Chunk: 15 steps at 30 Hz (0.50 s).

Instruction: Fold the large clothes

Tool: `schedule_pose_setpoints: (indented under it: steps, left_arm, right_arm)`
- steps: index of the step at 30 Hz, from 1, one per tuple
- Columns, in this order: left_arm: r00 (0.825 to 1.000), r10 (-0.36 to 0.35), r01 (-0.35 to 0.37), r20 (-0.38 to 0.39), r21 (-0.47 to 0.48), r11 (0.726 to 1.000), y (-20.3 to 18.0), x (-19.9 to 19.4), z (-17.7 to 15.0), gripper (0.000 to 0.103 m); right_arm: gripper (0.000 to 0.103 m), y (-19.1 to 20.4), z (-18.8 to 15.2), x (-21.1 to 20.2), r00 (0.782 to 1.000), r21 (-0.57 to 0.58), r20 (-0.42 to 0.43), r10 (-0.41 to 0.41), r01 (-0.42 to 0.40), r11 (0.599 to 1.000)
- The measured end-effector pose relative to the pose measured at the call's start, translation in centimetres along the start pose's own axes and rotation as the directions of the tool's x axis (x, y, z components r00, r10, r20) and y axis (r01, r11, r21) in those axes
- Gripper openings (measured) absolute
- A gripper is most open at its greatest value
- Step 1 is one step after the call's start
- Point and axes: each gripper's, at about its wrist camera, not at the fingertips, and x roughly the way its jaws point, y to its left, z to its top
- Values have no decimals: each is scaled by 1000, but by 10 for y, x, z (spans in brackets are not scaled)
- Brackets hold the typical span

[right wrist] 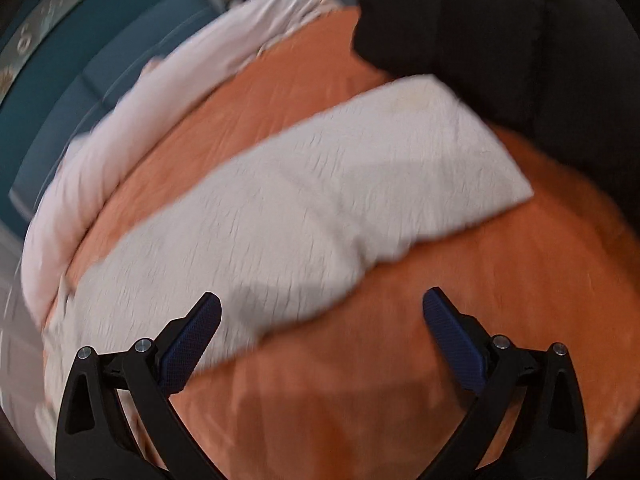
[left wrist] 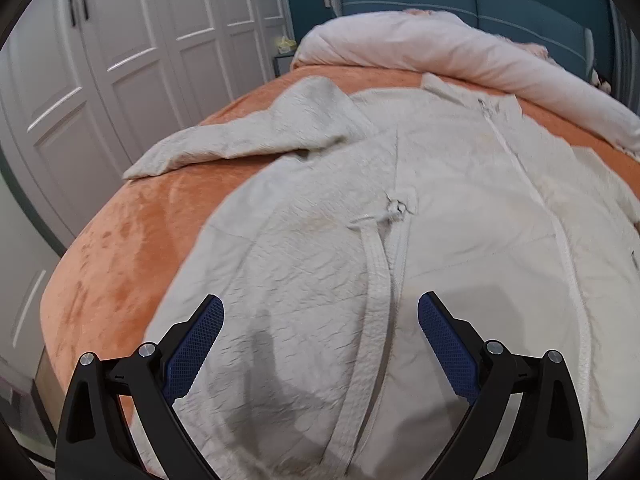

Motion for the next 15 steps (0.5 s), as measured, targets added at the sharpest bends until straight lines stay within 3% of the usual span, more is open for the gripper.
schedule_pose_setpoints:
  steps: [1,3,4,6,9,11,13,15]
  left_arm:
    - [1000,0,0,1,10,1000,-2,3,-1,96]
    - [1000,-2,1,11,16,1000,-2,7,0,96]
    - [1000,-3,3,19,16,1000,-2,9,1,96]
    - [1000,-7,7,19,6,1000,0,13,4,96]
    - [1000,-19,20,17,-27,999,6,16,10,96]
    - [999,-27,28,22,-51,998,11,16,15,96]
    - [999,-31,33,32,-73,997,17,15,21,96]
    - [998,-32,36,47,-94,995,25,12,26,96]
  right_arm:
    - [97,2,2,2,1000,5,13,0,0,1000]
    - [46,9,8,6,998,17,11,61,-61,998]
    - [41,13,11,8,997,45,-8,79,-79,996]
    - [8,22,18,3,993,89,5,120,-120,989]
    - [7,70,28,-33,963,23,92,255,-258,966]
    - [7,125,22,-68,920,-132,117,373,-358,924]
    - [7,187,-2,-104,870,-313,97,484,-435,844]
    - [7,246,-45,-134,813,-475,12,582,-508,719]
